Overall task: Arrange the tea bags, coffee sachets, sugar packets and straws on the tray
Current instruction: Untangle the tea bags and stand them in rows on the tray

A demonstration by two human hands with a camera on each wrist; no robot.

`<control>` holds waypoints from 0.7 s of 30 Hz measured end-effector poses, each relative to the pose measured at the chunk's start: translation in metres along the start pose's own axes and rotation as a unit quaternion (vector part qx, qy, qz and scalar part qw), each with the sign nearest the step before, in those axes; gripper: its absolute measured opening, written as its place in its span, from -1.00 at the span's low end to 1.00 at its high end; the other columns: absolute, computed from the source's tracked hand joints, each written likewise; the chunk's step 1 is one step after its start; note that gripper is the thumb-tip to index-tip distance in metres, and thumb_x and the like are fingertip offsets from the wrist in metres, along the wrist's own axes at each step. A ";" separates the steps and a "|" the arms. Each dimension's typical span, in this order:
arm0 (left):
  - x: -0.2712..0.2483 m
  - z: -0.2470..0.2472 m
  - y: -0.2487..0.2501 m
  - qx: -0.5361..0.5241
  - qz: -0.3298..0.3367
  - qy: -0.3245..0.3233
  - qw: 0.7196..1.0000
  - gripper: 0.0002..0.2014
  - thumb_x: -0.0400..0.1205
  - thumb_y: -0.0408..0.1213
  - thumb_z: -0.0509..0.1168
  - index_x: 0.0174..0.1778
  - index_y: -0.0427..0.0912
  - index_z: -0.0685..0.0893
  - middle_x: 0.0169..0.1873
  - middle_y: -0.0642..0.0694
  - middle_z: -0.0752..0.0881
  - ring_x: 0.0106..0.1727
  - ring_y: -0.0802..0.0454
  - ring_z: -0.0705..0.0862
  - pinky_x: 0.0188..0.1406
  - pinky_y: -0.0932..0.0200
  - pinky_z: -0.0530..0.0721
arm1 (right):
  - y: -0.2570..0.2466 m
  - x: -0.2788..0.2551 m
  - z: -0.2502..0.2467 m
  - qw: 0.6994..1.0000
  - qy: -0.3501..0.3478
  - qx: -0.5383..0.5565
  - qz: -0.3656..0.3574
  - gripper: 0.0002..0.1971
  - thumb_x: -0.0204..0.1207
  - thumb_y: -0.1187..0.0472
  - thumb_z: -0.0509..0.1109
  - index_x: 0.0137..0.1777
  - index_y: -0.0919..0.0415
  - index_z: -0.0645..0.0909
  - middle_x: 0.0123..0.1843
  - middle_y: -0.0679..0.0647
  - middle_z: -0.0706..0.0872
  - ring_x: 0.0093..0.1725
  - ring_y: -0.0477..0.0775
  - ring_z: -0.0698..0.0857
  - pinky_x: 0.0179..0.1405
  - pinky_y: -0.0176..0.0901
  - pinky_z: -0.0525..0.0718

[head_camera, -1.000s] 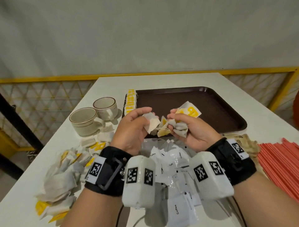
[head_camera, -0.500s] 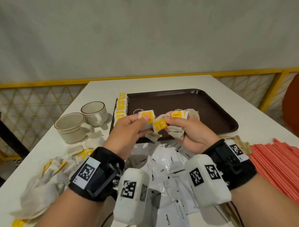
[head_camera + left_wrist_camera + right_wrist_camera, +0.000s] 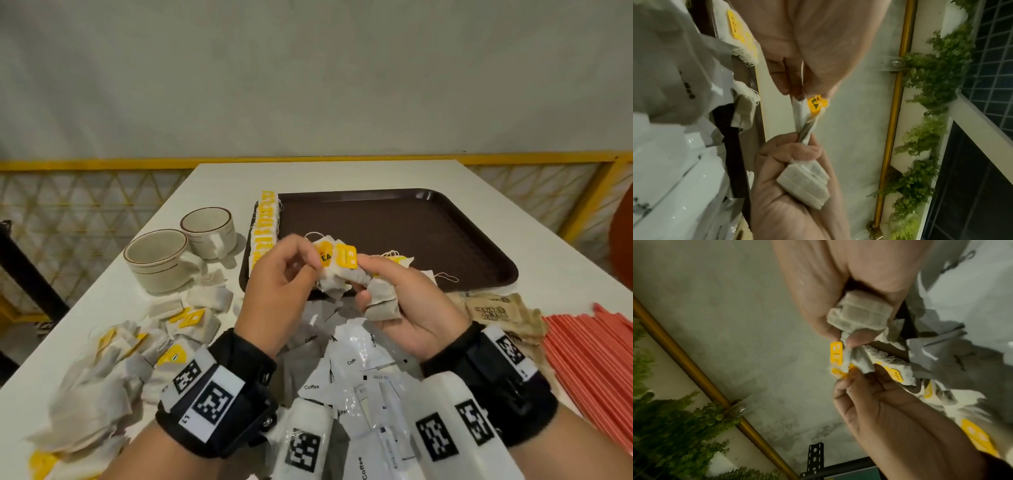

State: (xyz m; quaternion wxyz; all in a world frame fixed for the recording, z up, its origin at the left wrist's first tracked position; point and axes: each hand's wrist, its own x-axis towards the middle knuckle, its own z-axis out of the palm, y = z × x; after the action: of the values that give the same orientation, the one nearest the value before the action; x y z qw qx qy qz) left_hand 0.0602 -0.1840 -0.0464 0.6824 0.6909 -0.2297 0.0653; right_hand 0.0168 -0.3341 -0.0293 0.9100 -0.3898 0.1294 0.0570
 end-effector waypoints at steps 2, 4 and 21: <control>0.000 -0.001 0.001 0.019 -0.012 0.004 1.000 -0.73 0.56 -0.60 0.28 -0.22 -0.13 0.74 -0.23 -0.25 0.72 -0.19 -0.21 0.63 -0.07 -0.18 0.64 | 0.004 -0.001 0.001 1.000 0.013 -0.012 -0.003 -0.86 0.58 0.29 0.35 0.06 0.34 0.65 -0.22 0.17 0.79 -0.49 -0.08 0.66 -0.61 -0.43 0.52; 0.000 0.000 0.002 0.008 -0.035 -0.003 0.999 -0.88 0.55 -0.40 0.36 -0.12 -0.16 0.80 -0.15 -0.28 0.77 -0.08 -0.16 0.71 0.07 -0.17 0.67 | 0.006 0.000 0.001 1.000 0.016 -0.004 -0.004 -0.77 0.60 0.28 0.34 0.18 0.38 0.62 -0.10 0.23 0.77 -0.54 -0.06 0.67 -0.68 -0.42 0.52; 0.009 -0.026 0.010 0.085 -0.042 -0.101 0.990 -0.89 0.50 -0.38 0.47 -0.15 -0.09 0.84 -0.14 -0.09 0.80 -0.10 -0.02 0.75 -0.01 0.09 0.71 | -0.002 -0.008 0.000 0.917 -0.013 -0.362 -0.169 -0.82 0.38 0.35 0.57 -0.03 0.20 0.74 -0.33 0.08 0.70 -0.47 -0.05 0.56 -0.61 -0.27 0.48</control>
State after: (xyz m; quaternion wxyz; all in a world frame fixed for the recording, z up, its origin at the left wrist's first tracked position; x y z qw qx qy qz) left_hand 0.0703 -0.1602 -0.0321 0.5968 0.7583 -0.2620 -0.0141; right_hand 0.0096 -0.3354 -0.0259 0.7046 -0.7075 0.0205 -0.0497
